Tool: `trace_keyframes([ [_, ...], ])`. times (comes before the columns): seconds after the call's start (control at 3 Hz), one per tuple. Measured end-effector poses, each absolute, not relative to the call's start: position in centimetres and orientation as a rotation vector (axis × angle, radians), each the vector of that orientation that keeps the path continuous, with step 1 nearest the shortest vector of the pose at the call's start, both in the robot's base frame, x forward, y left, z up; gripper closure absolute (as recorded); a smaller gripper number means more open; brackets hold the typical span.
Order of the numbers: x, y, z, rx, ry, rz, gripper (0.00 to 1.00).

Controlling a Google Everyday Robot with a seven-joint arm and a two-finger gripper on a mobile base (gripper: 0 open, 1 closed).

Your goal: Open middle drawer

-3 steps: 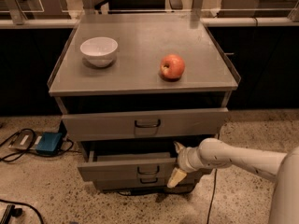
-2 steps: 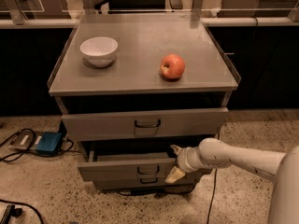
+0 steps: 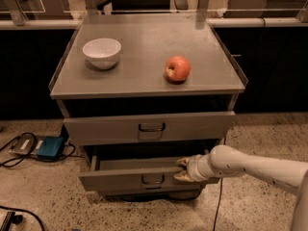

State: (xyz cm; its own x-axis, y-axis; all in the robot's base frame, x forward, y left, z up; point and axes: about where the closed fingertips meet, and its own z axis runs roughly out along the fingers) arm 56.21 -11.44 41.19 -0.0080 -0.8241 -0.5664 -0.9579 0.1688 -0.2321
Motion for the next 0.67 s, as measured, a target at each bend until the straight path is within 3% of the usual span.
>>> trace_keyframes([
  [0.33,50.7,-14.6,43.2,-1.71,1.877,0.291,0.89],
  [0.67,49.6,-15.1,43.5,-1.712,1.884,0.296,1.0],
])
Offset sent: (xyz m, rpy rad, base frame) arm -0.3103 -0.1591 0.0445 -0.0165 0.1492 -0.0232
